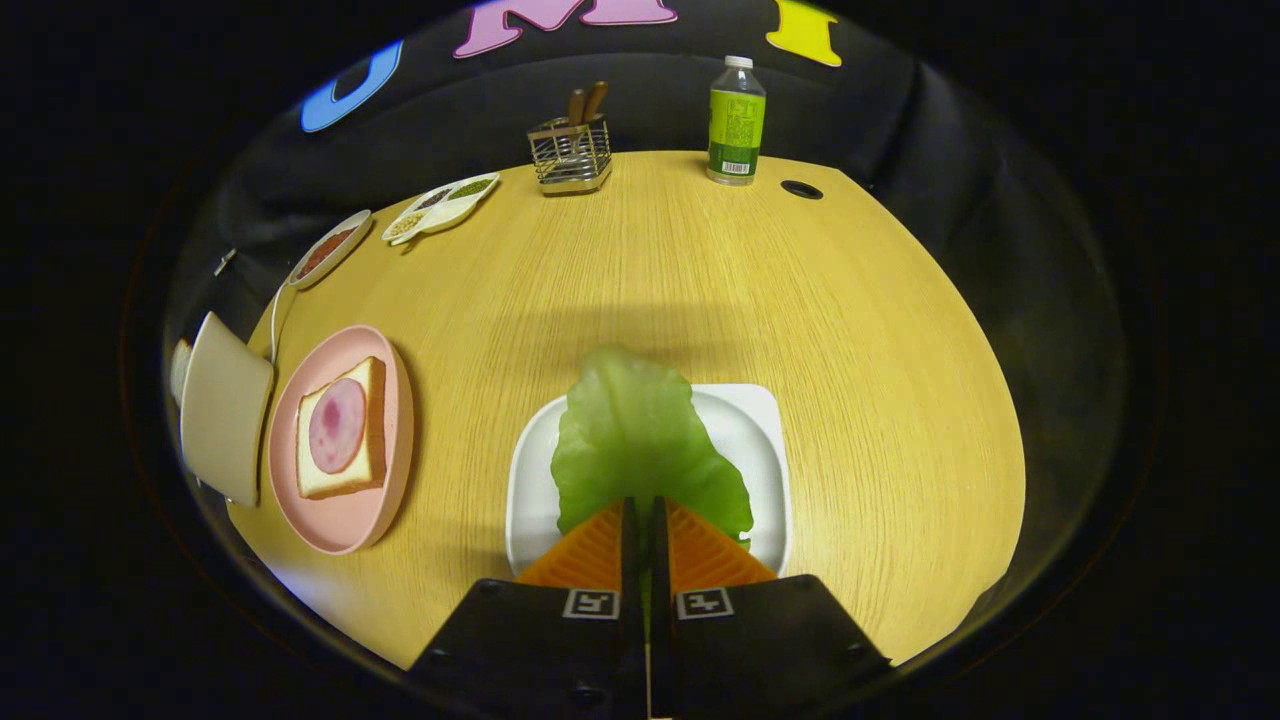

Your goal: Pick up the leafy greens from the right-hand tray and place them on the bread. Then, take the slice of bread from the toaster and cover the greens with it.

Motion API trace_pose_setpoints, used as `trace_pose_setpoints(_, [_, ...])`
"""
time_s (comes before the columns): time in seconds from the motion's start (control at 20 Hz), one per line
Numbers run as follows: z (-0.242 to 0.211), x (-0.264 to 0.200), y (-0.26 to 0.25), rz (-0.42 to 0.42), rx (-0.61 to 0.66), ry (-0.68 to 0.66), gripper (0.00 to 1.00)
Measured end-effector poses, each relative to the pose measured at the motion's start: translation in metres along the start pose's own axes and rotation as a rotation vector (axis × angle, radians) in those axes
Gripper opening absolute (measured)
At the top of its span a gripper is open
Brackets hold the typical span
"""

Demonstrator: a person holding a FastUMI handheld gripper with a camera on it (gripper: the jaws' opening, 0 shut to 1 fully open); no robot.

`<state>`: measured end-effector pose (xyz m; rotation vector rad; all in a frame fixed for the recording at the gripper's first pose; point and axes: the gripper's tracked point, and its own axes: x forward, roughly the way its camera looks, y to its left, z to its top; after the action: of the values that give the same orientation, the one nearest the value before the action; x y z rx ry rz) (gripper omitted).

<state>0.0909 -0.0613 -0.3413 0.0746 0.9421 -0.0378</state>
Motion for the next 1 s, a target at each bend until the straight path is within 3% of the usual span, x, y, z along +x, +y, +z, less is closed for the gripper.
trace_pose_setpoints(0.3, [0.011, -0.018, 0.008, 0.01, 0.06, -0.022, 0.05])
trace_pose_setpoints(0.6, [0.03, -0.058, 0.032, 0.04, 0.03, -0.104, 0.05])
trace_pose_setpoints(1.0, [0.041, -0.098, 0.107, 0.14, -0.052, -0.161, 0.05])
